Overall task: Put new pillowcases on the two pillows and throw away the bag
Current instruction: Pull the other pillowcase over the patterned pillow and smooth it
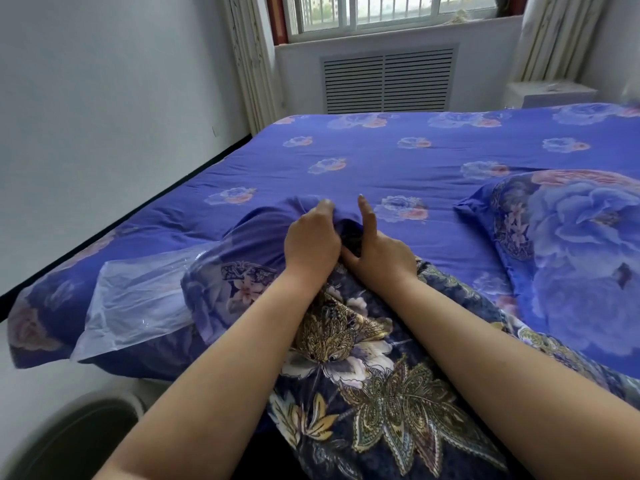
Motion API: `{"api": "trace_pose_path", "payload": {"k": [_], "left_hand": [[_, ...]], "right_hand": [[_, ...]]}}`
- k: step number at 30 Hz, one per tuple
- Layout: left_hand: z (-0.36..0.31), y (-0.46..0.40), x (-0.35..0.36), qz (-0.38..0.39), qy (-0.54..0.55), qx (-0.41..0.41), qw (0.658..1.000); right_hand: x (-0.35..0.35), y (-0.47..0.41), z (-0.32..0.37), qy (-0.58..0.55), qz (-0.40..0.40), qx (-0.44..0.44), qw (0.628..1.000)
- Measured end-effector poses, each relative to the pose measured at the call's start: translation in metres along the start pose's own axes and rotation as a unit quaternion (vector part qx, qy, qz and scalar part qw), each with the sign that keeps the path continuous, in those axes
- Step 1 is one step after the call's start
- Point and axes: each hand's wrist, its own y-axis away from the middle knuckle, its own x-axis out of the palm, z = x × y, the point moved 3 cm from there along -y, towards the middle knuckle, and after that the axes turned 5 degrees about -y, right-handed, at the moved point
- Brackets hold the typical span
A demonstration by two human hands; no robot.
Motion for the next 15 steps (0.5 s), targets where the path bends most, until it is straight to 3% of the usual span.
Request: {"api": "trace_pose_path", "payload": {"k": [3,5,10,13,15], "left_hand": [[-0.017,0.007,0.009,0.114,0.138,-0.066,0.982],[-0.021,0.020,0.010,0.155,0.171,-0.066,0.971],[-0.009,0.042,0.001,0.066,0.085,0.018,0.994],[0.002,0.039,-0.003,0.039,0.124,0.000,0.991],[0.010,0.033,-0.005,0.035,0.168,-0.027,0.985]], "right_hand": [[-0.001,-0.010,-0.012,0.033,0.050,0.055,0.997],[0.000,-0.014,-0.022,0.035,0.074,0.077,0.994],[0.000,-0.022,-0.030,-0.032,0.125,0.051,0.990],[-0.005,-0.027,-0.023,-0.082,0.154,-0.021,0.984],[-0.008,-0.034,-0.021,-0.121,0.130,-0.051,0.983]]}}
